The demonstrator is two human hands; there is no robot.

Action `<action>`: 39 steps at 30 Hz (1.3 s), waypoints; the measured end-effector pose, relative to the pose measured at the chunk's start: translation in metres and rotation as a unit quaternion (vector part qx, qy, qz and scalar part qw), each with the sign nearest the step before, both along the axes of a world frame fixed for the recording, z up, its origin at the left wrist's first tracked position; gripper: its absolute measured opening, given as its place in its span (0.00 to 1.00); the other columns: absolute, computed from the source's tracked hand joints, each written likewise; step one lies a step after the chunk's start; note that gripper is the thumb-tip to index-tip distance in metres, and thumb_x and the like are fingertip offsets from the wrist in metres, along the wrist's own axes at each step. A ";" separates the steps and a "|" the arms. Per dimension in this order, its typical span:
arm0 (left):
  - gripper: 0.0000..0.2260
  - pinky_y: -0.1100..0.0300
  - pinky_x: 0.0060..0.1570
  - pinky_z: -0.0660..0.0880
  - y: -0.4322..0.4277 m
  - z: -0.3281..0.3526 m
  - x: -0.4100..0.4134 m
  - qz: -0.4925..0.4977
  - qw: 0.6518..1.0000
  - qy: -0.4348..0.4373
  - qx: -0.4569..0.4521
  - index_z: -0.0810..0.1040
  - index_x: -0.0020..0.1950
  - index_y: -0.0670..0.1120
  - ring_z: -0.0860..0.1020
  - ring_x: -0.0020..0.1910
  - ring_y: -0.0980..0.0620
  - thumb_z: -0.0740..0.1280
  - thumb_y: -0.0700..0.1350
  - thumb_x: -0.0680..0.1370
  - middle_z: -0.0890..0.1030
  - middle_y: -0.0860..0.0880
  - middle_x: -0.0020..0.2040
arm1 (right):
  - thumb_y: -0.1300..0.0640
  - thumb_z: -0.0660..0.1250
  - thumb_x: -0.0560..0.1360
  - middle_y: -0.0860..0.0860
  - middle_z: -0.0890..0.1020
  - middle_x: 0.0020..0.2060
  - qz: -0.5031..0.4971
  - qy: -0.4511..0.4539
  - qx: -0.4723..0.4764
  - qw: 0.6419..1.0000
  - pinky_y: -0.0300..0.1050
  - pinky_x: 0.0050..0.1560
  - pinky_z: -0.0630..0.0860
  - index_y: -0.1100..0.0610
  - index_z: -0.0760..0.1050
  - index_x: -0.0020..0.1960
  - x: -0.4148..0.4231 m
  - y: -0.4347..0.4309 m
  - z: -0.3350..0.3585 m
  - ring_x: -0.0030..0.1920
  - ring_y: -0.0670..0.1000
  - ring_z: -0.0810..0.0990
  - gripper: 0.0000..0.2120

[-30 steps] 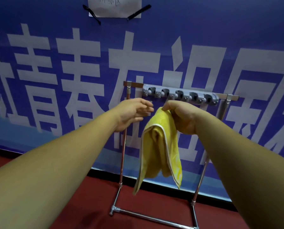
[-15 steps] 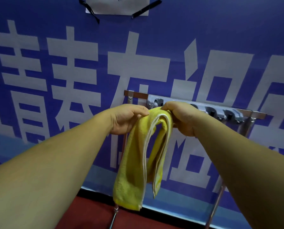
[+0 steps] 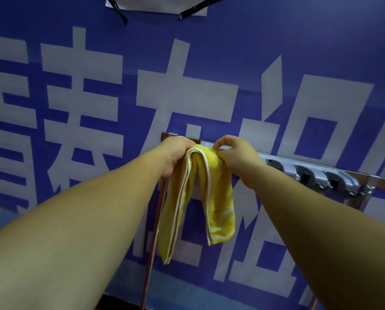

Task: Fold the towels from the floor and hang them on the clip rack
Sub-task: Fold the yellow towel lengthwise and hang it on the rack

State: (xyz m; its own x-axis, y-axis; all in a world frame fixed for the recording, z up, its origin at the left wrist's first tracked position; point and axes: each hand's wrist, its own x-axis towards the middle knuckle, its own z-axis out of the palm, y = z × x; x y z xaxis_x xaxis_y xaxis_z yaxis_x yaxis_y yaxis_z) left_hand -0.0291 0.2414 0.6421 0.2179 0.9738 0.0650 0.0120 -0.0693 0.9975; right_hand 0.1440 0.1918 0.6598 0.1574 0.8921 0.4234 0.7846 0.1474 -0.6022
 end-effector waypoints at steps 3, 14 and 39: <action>0.09 0.55 0.37 0.79 0.008 -0.011 0.004 0.021 0.998 0.063 0.020 0.82 0.43 0.43 0.80 0.35 0.47 0.66 0.39 0.82 0.81 0.45 0.36 | 0.53 0.63 0.84 0.48 0.81 0.49 -0.063 -0.103 -0.010 0.993 0.60 0.66 0.74 0.39 0.79 0.44 -0.008 0.016 -0.008 0.53 0.56 0.79 0.13; 0.24 0.49 0.64 0.76 -0.026 -0.031 -0.005 0.017 0.975 0.115 0.190 0.87 0.60 0.50 0.83 0.58 0.50 0.55 0.60 0.88 0.88 0.47 0.53 | 0.53 0.62 0.81 0.52 0.82 0.57 -0.056 -0.321 0.033 0.945 0.57 0.62 0.67 0.50 0.77 0.64 -0.025 -0.006 -0.032 0.62 0.58 0.74 0.13; 0.29 0.51 0.65 0.71 -0.127 -0.031 -0.012 0.029 0.929 0.311 0.197 0.71 0.80 0.52 0.74 0.71 0.49 0.53 0.66 0.86 0.74 0.49 0.75 | 0.55 0.64 0.78 0.56 0.70 0.76 -0.046 -0.209 -0.078 0.974 0.64 0.81 0.51 0.52 0.55 0.83 -0.011 -0.132 -0.039 0.79 0.60 0.61 0.36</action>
